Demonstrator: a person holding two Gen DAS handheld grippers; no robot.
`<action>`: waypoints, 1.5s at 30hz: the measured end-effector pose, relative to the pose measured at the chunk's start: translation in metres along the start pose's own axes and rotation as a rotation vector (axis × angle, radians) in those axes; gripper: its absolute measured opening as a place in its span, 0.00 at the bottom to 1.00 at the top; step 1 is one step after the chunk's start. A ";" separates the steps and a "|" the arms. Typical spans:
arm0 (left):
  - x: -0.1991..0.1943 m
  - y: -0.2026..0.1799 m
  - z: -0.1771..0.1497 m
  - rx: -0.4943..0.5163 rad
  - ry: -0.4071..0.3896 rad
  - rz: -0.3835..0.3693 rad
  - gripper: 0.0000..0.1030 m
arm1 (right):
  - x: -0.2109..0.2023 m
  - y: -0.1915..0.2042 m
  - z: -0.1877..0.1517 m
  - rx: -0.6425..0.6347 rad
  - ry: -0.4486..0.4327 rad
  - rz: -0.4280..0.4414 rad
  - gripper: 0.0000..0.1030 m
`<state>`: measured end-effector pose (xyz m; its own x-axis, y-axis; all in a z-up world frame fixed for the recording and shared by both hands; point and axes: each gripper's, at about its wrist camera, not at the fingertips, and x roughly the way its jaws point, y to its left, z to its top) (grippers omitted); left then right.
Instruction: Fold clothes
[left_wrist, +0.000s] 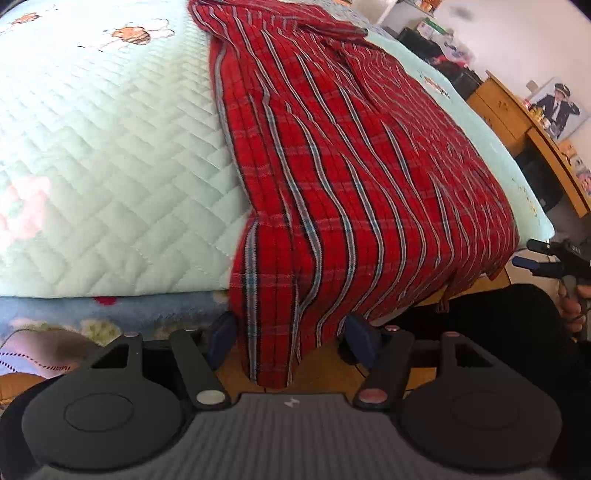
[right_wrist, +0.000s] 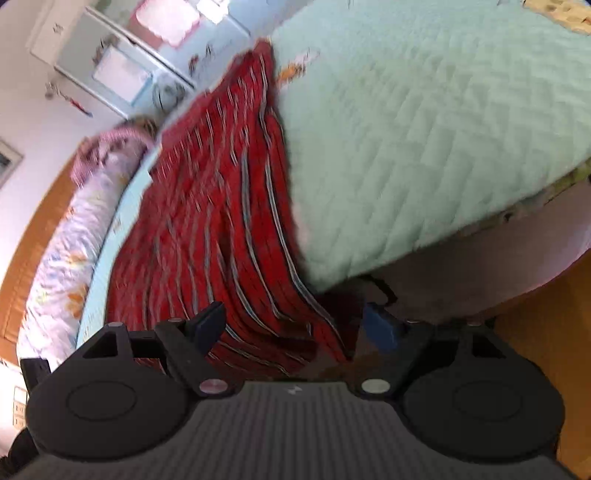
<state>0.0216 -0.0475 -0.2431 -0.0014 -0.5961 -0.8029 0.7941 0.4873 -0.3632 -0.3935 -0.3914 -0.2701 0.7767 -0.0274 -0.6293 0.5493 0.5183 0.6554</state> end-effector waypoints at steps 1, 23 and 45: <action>0.002 -0.001 0.001 0.004 0.004 0.000 0.65 | 0.006 0.000 0.001 -0.005 0.024 0.000 0.79; -0.056 0.025 -0.015 -0.192 -0.247 -0.257 0.02 | -0.050 0.005 0.004 -0.068 -0.044 0.044 0.01; -0.026 0.028 -0.011 -0.284 -0.143 -0.219 0.04 | -0.037 -0.007 0.007 0.080 -0.043 0.064 0.31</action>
